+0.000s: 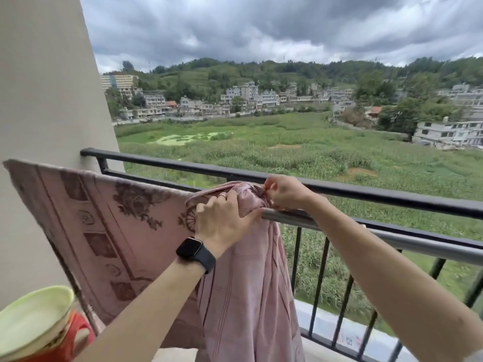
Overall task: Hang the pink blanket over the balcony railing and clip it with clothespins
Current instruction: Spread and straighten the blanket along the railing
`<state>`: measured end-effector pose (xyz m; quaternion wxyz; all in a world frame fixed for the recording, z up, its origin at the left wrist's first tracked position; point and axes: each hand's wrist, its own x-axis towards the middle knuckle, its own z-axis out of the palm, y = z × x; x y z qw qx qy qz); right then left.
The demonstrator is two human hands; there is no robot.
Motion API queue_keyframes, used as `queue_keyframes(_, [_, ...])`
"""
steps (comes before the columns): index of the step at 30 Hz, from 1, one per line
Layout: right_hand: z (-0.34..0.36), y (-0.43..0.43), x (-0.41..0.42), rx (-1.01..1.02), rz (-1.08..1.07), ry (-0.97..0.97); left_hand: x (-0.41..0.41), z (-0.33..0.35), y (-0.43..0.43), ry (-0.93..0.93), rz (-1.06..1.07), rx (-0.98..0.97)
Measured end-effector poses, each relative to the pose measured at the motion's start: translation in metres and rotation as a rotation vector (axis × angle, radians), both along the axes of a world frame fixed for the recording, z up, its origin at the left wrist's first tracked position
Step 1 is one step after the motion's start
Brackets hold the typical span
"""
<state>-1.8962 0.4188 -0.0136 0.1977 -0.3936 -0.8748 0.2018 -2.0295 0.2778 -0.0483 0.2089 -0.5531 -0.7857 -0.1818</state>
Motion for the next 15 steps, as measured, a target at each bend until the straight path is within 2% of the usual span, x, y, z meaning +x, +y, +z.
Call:
queue_keyframes(2, [0.001, 0.008, 0.015, -0.02, -0.077, 0.18, -0.004, 0.009, -0.006, -0.02, -0.087, 0.022])
queue_keyframes(5, [0.012, 0.022, 0.03, 0.168, -0.201, 0.314, -0.028, 0.028, -0.021, -0.155, -0.149, 0.02])
queue_keyframes(6, [0.015, 0.023, 0.029, 0.165, -0.181, 0.332, -0.042, 0.033, -0.025, -0.264, -0.18, 0.018])
queue_keyframes(8, [0.02, 0.02, 0.032, 0.029, -0.03, 0.285, -0.061, 0.038, -0.024, -0.519, -0.198, 0.019])
queue_keyframes(10, [0.02, 0.008, 0.034, -0.035, 0.117, 0.213, -0.074, 0.034, -0.02, -0.677, -0.231, 0.045])
queue_keyframes(13, [0.008, -0.017, 0.039, 0.12, 0.217, 0.168, -0.064, 0.027, -0.024, -0.629, -0.243, 0.054])
queue_keyframes(15, [0.0, -0.028, 0.039, 0.168, 0.229, 0.045, -0.05, 0.028, -0.025, -0.542, -0.23, 0.094])
